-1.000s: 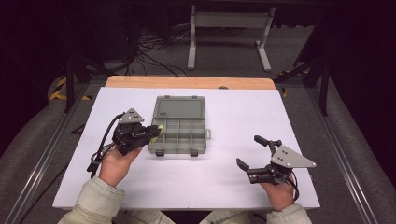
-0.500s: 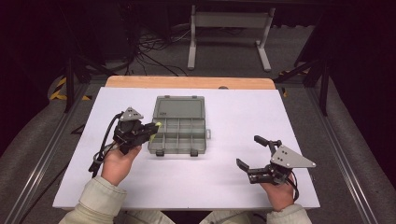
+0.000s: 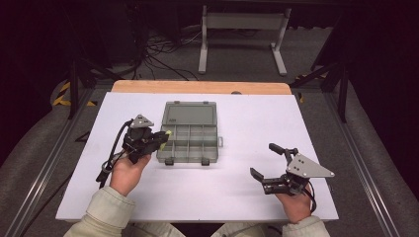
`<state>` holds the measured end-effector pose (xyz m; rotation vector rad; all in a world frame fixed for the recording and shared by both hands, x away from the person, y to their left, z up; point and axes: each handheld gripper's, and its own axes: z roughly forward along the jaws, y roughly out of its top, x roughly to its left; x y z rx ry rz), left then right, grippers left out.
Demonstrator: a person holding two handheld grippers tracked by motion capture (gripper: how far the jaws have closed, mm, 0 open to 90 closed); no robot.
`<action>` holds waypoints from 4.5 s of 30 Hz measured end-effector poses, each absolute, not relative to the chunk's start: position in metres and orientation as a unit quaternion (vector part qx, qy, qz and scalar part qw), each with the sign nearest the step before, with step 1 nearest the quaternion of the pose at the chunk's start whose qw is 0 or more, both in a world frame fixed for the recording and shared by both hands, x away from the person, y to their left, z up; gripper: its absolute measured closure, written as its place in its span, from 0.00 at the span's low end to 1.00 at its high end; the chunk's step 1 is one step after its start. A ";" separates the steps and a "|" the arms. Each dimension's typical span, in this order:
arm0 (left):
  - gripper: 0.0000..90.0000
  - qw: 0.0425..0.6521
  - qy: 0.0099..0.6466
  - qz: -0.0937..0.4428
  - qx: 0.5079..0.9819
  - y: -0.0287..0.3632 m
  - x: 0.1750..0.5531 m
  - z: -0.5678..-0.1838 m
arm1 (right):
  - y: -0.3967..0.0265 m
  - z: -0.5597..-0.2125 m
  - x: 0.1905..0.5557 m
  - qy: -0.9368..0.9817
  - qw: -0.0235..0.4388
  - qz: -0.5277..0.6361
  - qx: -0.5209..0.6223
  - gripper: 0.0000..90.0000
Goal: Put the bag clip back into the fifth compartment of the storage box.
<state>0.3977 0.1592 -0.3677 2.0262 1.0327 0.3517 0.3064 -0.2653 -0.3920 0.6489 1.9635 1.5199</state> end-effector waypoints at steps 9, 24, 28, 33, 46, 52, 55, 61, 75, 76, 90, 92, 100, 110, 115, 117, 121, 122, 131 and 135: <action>0.86 0.400 0.424 0.119 0.804 0.160 0.406 -0.381 | -0.265 -0.392 0.306 0.733 0.283 0.569 0.242 0.05; 0.86 0.385 0.429 0.109 0.810 0.159 0.415 -0.397 | -0.266 -0.392 0.306 0.733 0.283 0.569 0.242 0.05; 0.86 0.380 0.432 0.108 0.811 0.160 0.416 -0.401 | -0.265 -0.392 0.306 0.733 0.283 0.569 0.241 0.05; 0.86 0.375 0.435 0.105 0.812 0.161 0.418 -0.404 | -0.266 -0.392 0.306 0.733 0.282 0.569 0.242 0.05; 0.86 0.351 0.441 0.088 0.821 0.158 0.422 -0.412 | -0.266 -0.392 0.306 0.733 0.282 0.570 0.241 0.05; 0.86 0.346 0.439 0.078 0.825 0.158 0.423 -0.414 | -0.265 -0.392 0.306 0.733 0.282 0.570 0.241 0.05; 0.74 0.352 0.435 0.070 0.826 0.159 0.424 -0.414 | -0.266 -0.392 0.306 0.733 0.283 0.569 0.240 0.05; 0.50 0.369 0.417 0.062 0.828 0.163 0.422 -0.410 | -0.266 -0.392 0.306 0.733 0.283 0.570 0.241 0.05; 0.20 0.437 0.371 0.085 0.815 0.169 0.400 -0.377 | -0.265 -0.392 0.307 0.734 0.281 0.569 0.242 0.05; 0.19 0.441 0.370 0.086 0.813 0.169 0.398 -0.375 | -0.265 -0.392 0.307 0.735 0.281 0.568 0.242 0.05; 0.05 0.502 0.297 0.128 0.802 0.189 0.355 -0.352 | -0.266 -0.391 0.307 0.734 0.280 0.569 0.242 0.05; 0.05 0.511 0.291 0.129 0.799 0.195 0.350 -0.352 | -0.266 -0.391 0.307 0.734 0.279 0.569 0.242 0.05; 0.05 0.568 0.281 0.135 0.761 0.220 0.331 -0.357 | -0.265 -0.391 0.307 0.735 0.279 0.568 0.243 0.05; 0.05 0.593 0.266 0.173 0.740 0.242 0.309 -0.374 | -0.265 -0.392 0.308 0.735 0.275 0.570 0.245 0.04; 0.04 0.603 0.262 0.199 0.727 0.250 0.298 -0.381 | -0.266 -0.392 0.307 0.733 0.273 0.571 0.250 0.04; 0.04 0.604 0.259 0.203 0.726 0.253 0.294 -0.384 | -0.266 -0.392 0.307 0.733 0.274 0.571 0.250 0.04; 0.04 0.605 0.255 0.223 0.721 0.256 0.285 -0.395 | -0.266 -0.393 0.308 0.732 0.275 0.572 0.249 0.03; 0.03 0.604 0.254 0.225 0.721 0.257 0.283 -0.398 | -0.266 -0.393 0.308 0.732 0.274 0.572 0.249 0.03; 0.02 0.619 0.262 0.233 0.703 0.269 0.280 -0.414 | -0.266 -0.395 0.308 0.731 0.272 0.573 0.251 0.03; 0.02 0.631 0.270 0.226 0.691 0.272 0.282 -0.416 | -0.266 -0.396 0.308 0.731 0.271 0.574 0.250 0.03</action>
